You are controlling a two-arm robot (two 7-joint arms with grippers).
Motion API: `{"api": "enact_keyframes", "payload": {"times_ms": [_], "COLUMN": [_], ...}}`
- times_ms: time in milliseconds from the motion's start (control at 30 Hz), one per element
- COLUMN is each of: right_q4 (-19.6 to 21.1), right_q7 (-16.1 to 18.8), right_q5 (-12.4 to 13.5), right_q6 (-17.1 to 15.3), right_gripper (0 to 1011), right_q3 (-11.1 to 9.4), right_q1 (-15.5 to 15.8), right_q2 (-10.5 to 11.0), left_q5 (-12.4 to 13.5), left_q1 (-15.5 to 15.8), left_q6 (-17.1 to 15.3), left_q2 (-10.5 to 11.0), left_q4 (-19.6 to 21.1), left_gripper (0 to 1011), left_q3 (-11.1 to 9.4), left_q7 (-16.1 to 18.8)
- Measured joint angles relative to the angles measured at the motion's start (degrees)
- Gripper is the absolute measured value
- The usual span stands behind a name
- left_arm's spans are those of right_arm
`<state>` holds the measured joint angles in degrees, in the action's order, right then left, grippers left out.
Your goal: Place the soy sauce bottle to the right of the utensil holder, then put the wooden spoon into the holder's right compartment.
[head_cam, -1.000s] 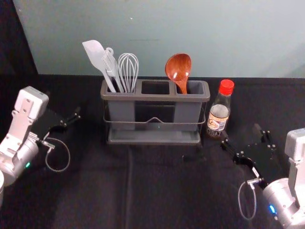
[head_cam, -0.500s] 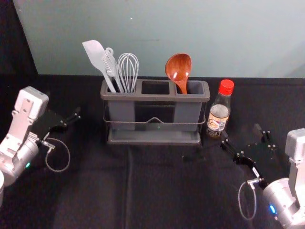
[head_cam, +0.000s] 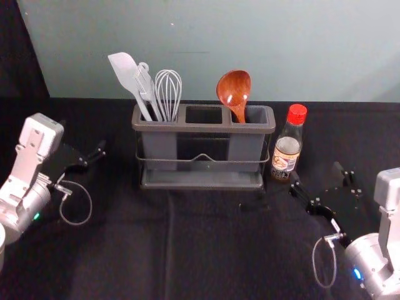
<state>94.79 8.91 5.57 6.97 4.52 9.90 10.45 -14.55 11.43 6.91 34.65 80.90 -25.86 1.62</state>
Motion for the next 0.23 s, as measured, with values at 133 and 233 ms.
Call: {"api": "enact_keyframes", "payload": {"times_ms": [133, 233], "right_q4": [0.0, 0.0], "right_q7": [0.0, 0.0], "right_q5": [0.0, 0.0], "right_q6": [0.0, 0.0], "right_gripper": [1002, 1003], "right_q3": [0.0, 0.0], "right_q1": [0.0, 0.0], "right_q2": [0.0, 0.0], "left_q5": [0.0, 0.0], "left_q1": [0.0, 0.0], "left_q6": [0.0, 0.0], "left_q2": [0.0, 0.0], "left_q4": [0.0, 0.0], "left_gripper": [1005, 1005], "left_q3": [0.0, 0.0], "left_q7": [0.0, 0.0]}}
